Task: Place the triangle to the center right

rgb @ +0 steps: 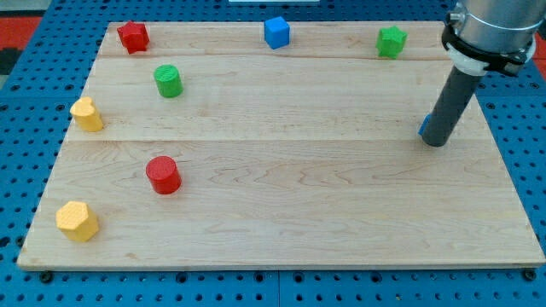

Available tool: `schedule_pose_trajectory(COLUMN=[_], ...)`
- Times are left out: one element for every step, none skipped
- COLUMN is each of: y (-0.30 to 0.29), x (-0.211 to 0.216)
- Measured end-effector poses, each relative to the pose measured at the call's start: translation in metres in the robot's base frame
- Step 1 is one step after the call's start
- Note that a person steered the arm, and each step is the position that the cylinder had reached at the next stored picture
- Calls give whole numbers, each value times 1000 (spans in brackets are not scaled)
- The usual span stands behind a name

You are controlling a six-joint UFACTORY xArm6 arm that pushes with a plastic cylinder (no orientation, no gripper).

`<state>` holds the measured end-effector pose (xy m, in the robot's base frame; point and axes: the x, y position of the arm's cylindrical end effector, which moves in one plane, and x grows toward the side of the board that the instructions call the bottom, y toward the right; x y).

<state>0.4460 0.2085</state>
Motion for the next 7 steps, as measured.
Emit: schedule_pose_trajectory(y=[2, 3, -3, -69, -121, -173, -211], x=[0, 0, 29, 47, 52, 68, 55])
